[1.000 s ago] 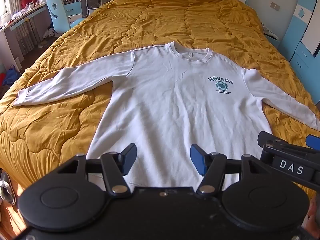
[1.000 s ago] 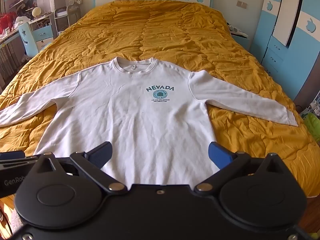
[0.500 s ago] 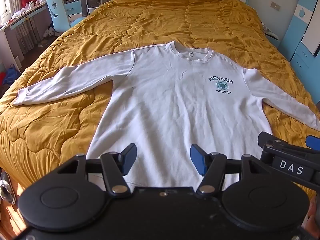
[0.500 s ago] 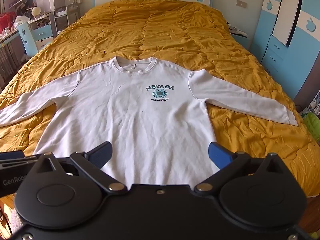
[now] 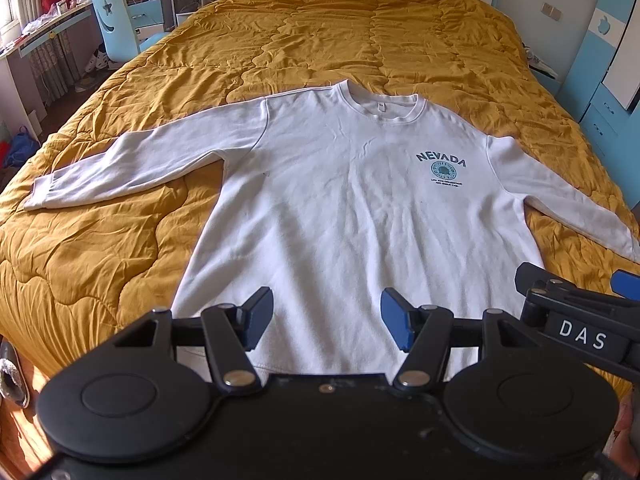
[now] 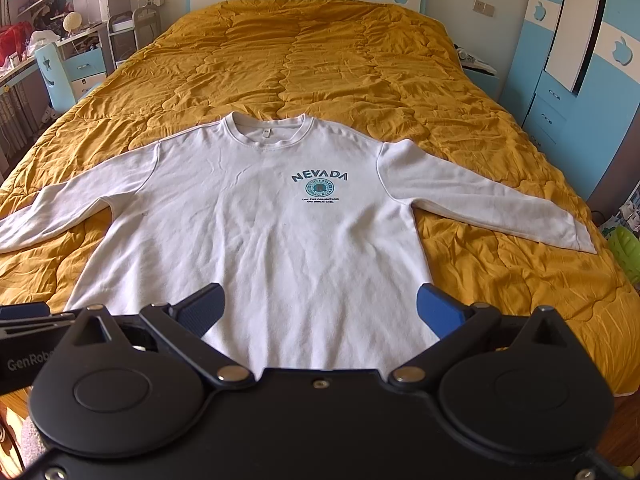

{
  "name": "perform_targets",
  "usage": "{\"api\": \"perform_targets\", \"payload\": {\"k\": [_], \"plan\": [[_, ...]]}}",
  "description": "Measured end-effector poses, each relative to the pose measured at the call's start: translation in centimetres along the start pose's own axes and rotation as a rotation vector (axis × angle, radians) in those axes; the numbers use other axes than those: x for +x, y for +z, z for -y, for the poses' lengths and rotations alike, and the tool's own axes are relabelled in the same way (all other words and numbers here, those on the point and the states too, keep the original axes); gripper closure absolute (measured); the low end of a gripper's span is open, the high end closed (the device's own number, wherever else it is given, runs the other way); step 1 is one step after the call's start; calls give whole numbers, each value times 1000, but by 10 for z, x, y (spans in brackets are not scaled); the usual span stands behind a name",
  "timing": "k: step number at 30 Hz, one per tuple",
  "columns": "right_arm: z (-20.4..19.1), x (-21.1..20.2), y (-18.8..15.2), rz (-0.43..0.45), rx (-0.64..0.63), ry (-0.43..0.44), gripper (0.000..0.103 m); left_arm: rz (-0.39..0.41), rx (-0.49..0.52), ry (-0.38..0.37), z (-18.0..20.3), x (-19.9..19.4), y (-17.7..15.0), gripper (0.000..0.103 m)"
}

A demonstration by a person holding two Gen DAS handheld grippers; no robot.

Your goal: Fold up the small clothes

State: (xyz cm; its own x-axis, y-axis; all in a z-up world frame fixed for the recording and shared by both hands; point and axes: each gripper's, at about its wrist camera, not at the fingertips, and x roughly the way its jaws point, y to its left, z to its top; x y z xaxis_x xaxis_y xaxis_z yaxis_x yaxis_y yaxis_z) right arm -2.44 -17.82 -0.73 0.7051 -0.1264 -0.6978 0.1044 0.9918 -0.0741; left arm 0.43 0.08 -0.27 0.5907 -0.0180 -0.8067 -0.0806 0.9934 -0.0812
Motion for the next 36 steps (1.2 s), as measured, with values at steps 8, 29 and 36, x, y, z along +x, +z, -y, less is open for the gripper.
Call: {"api": "perform_targets", "payload": {"k": [8,29,36], "plan": [[-2,8,-9,-4,-9,1,0,-9,-13,-44,-6,5,2,40],[-79,32,17,151,-127,231,0,621,-1130,-442,-391,69,-37,40],[-97,60,23,93,-63,233,0,628,-1346,-223,-478,111,-26,41]]}}
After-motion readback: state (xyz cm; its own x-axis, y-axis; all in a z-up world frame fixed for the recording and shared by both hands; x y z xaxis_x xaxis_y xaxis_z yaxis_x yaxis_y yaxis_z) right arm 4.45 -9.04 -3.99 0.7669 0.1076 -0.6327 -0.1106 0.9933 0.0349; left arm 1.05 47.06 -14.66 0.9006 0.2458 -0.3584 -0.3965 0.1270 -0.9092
